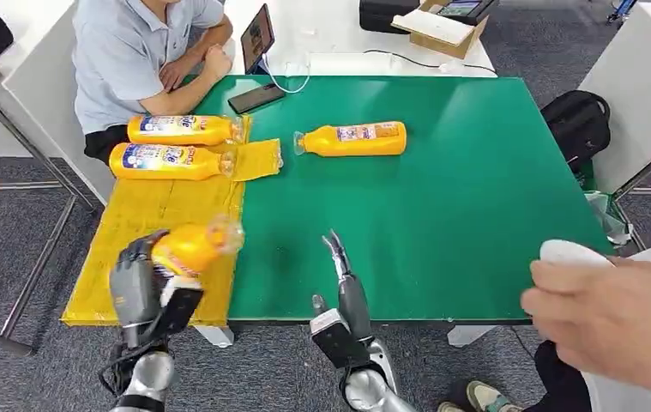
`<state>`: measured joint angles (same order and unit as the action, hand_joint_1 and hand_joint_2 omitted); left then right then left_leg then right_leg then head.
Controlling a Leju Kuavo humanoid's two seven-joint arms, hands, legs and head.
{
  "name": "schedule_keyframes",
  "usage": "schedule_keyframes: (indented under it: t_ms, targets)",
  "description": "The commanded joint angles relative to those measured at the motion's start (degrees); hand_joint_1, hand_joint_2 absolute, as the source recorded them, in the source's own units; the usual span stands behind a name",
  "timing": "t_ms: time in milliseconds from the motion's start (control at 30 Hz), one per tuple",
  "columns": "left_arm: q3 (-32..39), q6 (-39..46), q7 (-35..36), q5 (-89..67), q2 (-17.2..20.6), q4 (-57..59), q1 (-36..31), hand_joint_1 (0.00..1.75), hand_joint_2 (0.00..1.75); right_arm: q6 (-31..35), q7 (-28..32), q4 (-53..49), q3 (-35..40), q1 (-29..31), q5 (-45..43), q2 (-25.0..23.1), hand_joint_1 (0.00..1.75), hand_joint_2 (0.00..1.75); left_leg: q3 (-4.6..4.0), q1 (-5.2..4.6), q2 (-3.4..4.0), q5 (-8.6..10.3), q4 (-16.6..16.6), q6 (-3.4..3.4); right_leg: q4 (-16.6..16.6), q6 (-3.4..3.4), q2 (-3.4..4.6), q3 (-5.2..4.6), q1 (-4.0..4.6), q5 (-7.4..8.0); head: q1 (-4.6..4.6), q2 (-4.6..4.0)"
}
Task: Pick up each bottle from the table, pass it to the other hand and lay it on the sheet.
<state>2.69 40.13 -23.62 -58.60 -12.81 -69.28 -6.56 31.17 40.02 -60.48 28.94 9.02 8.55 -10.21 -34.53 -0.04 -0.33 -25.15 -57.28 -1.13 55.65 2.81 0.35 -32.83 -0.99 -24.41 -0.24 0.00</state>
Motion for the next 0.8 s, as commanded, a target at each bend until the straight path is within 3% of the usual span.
schedule_keyframes:
  t_ms: [33,100,167,300,367,400,467,633,800]
  targets:
    - [-1.1,-0.1,7.8,-10.9,5.4,23.8,-11.2,1.75,1.75,-2.4,0.0,3.5,-1.5,0.7,0.3,-1.5,0.00,0.00,0.23,0.02,-0.10,0.04,0.1,0.08,-0.1,-0.12,-0.15,0.24,0.03,-0.02,0.00,0.00]
    - [-1.1,-0.1,7.8,-10.9,5.4,23.8,-11.2,1.75,1.75,-2.4,0.0,3.5,-1.5,0.7,0.3,-1.5,0.00,0.00,0.23,0.06,-0.08,-0.01,0.1,0.09,-0.1,-0.12,-0.12,0.26,0.07,-0.05,0.00,0.00]
    - [-6.8,-3.7,13.3,-13.5,8.5,28.3,-13.3,1.75,1.75,-5.2,0.0,4.7,-0.8,0.8,0.8,-2.3,0.00,0.00,0.12,0.01,-0.05,0.02,0.1,0.04,0.0,-0.06,-0.09,0.13,0.02,-0.03,0.00,0.00]
    - [-9.6,-6.6,15.6,-14.4,9.9,30.2,-14.8,1.71,1.75,-6.8,0.0,7.5,0.9,1.9,0.5,-2.2,0.00,0.00,0.25,0.05,0.00,-0.01,0.1,0.09,-0.1,-0.12,-0.03,0.27,0.06,-0.02,0.02,0.00]
    - [-11.0,-8.2,15.6,-14.5,9.9,31.0,-15.5,1.50,1.75,-7.4,0.0,8.4,1.8,1.8,0.3,-2.0,0.00,0.00,0.34,0.05,0.05,-0.01,0.1,0.11,-0.1,-0.15,0.01,0.33,0.06,-0.02,0.02,0.00]
    - [-11.1,-8.7,14.9,-13.4,9.8,30.6,-15.4,0.72,1.75,-7.6,0.0,8.6,1.9,1.7,0.0,-2.0,0.00,0.00,0.28,0.05,0.01,0.02,0.1,0.10,-0.1,-0.13,0.00,0.29,0.06,0.00,0.02,0.00]
    - [-12.0,-11.0,12.1,-9.1,9.3,28.6,-14.7,0.05,1.75,-6.9,0.0,8.9,2.1,1.6,-0.4,-1.8,0.00,0.00,0.34,0.06,0.00,0.01,0.1,0.10,-0.1,-0.14,-0.01,0.36,0.07,0.00,0.00,0.00]
    - [-12.9,-26.9,-3.0,20.1,8.0,13.7,-7.6,0.00,1.75,-7.0,0.0,8.6,2.0,1.5,-1.2,-1.2,0.00,0.00,0.44,0.01,-0.06,0.00,0.1,0.06,0.0,-0.07,0.01,0.47,0.02,-0.02,0.02,0.00]
    - [-15.1,-29.1,-4.0,28.1,8.9,5.9,-4.6,0.00,1.75,-7.0,0.0,9.0,1.7,1.8,-1.6,-1.4,0.00,0.00,0.56,0.04,0.06,-0.10,0.0,0.07,0.0,-0.09,0.05,0.64,0.05,-0.04,0.02,0.00]
